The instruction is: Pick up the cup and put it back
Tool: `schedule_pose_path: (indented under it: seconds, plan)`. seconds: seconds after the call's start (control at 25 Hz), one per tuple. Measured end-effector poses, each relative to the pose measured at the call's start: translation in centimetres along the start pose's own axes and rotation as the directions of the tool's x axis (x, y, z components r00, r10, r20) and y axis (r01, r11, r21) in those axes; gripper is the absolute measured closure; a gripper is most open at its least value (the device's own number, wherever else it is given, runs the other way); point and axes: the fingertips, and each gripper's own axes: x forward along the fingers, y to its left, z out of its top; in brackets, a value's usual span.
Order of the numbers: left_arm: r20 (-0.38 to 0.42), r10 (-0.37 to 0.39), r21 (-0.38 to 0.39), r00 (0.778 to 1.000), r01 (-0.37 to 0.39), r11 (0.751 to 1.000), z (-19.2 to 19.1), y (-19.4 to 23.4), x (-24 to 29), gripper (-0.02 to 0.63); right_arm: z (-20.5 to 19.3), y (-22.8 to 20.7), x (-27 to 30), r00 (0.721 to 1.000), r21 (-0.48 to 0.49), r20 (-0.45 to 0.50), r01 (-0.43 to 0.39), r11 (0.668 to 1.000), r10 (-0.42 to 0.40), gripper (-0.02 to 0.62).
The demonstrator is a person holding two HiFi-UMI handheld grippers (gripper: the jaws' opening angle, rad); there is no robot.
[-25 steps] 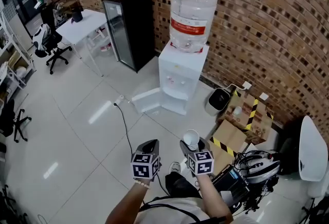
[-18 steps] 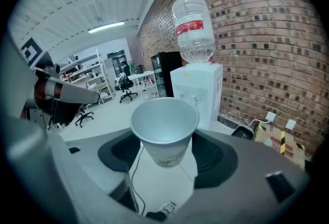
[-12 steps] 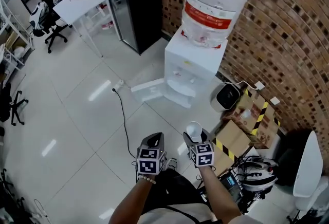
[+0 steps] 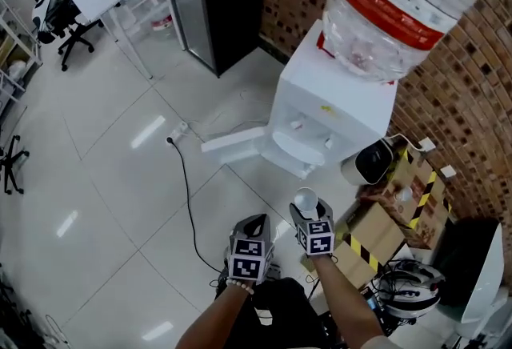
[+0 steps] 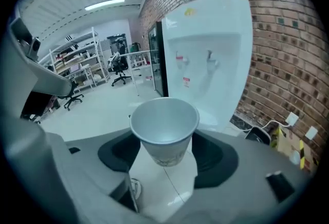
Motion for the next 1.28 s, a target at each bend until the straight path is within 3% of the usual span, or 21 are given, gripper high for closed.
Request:
schedule_pose_path:
  seconds: [0.24, 0.6, 0.84, 1.04, 1.28]
  plan:
    - [0.036, 0.001, 0.056, 0.999, -0.003, 0.998, -1.2, 5.8, 10.6, 0.606, -4.0, -3.9, 12.8, 0.999, 0.023, 0.008, 0.046, 0.999, -0.047, 0.276]
    - [0.06, -0.041, 0.049, 0.997, 0.038, 0.998, -2.6, 11.4, 24.5, 0.606, -9.5, -10.0, 29.1, 0.992, 0.014, 0.069, 0.105, 0.994, -0.106, 0.275]
    - [0.144, -0.099, 0.046, 0.985, 0.093, 0.995, -1.3, 12.6, 26.2, 0.606, -11.4, -12.9, 36.6, 0.983, 0.015, 0.119, 0.142, 0.99, -0.143, 0.275]
    - [0.233, -0.062, 0.072, 0.97, 0.047, 0.996, 0.7, 13.7, 23.7, 0.606, -12.2, -14.0, 40.4, 0.979, 0.015, 0.129, 0.159, 0.987, -0.16, 0.275]
    - [0.27, -0.105, 0.075, 0.957, 0.087, 0.993, 1.6, 12.6, 21.8, 0.606, -11.6, -15.9, 43.8, 0.966, 0.073, 0.158, 0.195, 0.978, -0.204, 0.273]
